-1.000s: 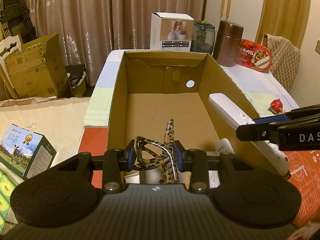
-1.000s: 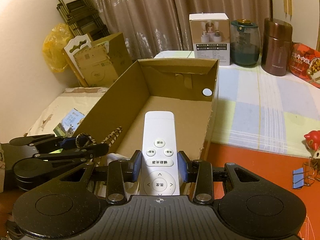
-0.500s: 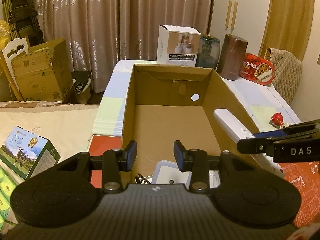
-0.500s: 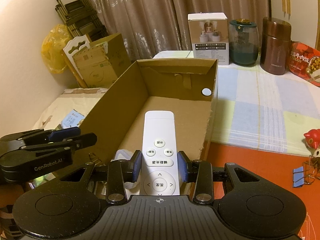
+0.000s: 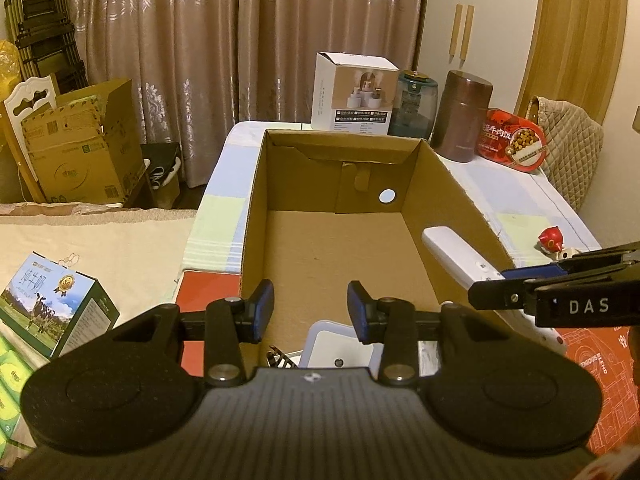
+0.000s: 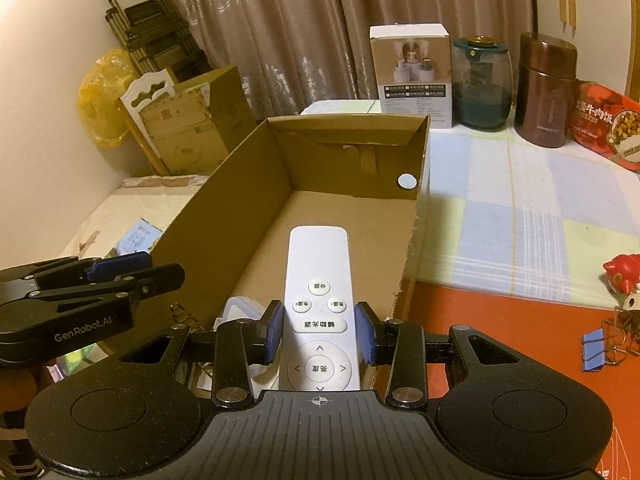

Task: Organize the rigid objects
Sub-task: 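Open the left gripper to drop the cable while the right gripper releases the remote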

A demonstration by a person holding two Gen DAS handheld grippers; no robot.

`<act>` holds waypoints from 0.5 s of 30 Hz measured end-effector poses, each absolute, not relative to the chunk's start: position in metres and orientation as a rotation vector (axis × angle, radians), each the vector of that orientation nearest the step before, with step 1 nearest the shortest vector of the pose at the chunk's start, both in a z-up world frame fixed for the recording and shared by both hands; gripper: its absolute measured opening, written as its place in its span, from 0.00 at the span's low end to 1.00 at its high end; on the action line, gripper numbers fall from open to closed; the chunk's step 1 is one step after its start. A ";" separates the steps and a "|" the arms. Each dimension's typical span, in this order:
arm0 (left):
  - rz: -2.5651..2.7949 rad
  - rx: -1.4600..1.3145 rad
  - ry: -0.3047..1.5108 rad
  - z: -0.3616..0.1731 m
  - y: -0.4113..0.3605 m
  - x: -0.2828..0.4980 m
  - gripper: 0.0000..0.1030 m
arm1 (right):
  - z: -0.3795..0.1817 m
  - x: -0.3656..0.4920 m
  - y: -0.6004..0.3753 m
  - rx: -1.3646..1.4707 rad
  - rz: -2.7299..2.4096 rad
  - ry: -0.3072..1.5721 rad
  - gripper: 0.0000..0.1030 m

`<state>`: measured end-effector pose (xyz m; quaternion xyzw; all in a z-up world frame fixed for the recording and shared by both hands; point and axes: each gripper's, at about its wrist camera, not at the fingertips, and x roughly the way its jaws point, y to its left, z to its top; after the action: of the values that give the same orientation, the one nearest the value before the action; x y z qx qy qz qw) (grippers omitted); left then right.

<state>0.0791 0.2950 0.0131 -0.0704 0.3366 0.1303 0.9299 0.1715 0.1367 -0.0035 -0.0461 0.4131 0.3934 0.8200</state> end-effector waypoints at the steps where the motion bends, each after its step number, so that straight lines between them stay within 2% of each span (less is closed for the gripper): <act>1: 0.267 -0.145 0.690 0.013 0.295 0.079 0.34 | -0.004 0.172 0.137 -0.099 0.838 0.881 0.34; 15: 0.275 -0.157 0.676 0.025 0.288 0.073 0.34 | 0.013 0.171 0.105 -0.010 0.798 0.827 0.39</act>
<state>0.0734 0.2884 0.0249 -0.0765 0.3302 0.1341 0.9312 0.1714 0.1047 0.0132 -0.0047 0.3909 0.3776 0.8394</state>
